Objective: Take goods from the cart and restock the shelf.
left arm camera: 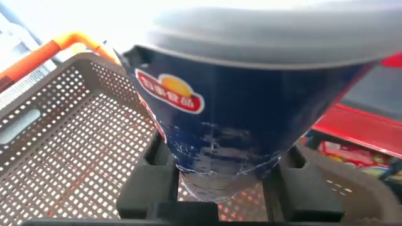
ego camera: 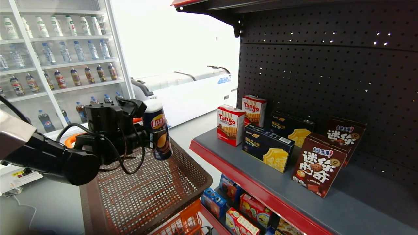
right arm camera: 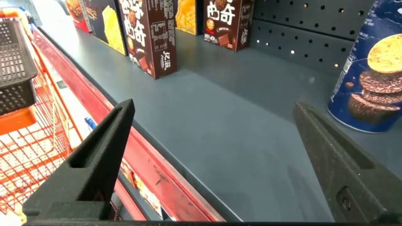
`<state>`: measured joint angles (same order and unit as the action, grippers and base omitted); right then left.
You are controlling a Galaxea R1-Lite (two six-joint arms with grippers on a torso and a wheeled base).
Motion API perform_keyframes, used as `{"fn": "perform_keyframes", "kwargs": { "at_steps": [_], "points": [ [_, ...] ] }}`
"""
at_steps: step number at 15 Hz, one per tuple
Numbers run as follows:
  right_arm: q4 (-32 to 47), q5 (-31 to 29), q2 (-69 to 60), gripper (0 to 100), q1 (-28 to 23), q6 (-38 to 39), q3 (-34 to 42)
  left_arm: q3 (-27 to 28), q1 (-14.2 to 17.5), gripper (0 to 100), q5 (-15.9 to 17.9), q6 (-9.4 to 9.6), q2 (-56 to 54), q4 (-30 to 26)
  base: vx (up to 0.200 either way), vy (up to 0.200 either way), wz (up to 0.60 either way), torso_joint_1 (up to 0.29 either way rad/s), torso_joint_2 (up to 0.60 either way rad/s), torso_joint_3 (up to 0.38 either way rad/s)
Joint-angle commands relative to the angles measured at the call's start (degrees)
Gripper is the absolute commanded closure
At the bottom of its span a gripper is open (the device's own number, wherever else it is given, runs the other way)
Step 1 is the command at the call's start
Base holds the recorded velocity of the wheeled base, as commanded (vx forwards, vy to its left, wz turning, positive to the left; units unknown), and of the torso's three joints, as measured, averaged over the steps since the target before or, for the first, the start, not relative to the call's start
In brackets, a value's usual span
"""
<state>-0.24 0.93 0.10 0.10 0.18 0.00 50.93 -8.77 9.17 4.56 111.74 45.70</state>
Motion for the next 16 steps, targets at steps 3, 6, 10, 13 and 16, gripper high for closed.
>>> {"fn": "perform_keyframes", "kwargs": {
  "at_steps": [3,6,10,13,16],
  "points": [
    [-0.02,0.04,0.08,0,-0.01,-0.01,0.00,1.36,-0.55,100,0.41,0.01,-8.56,-7.65,0.000,0.000,0.00,0.000,0.00,0.000],
    [-0.02,0.04,0.08,0,-0.01,-0.01,0.00,1.63,-2.13,100,1.91,-0.25,-12.33,-11.95,0.000,0.000,0.00,0.000,0.00,0.000],
    [-0.02,0.04,0.08,0,-0.01,-0.01,0.00,1.36,-3.01,100,3.05,-0.25,-18.31,-16.08,0.000,0.000,0.00,0.000,0.00,0.000],
    [-0.02,0.04,0.08,0,-0.01,-0.01,0.00,-0.83,-3.01,100,4.46,-0.34,-21.91,-17.31,0.000,0.000,0.00,0.000,0.00,0.000],
    [-0.02,0.04,0.08,0,-0.01,-0.01,0.00,-2.59,-4.59,100,8.59,-0.25,-24.11,-17.40,0.000,0.000,0.00,0.000,0.00,0.000]
  ]
}}
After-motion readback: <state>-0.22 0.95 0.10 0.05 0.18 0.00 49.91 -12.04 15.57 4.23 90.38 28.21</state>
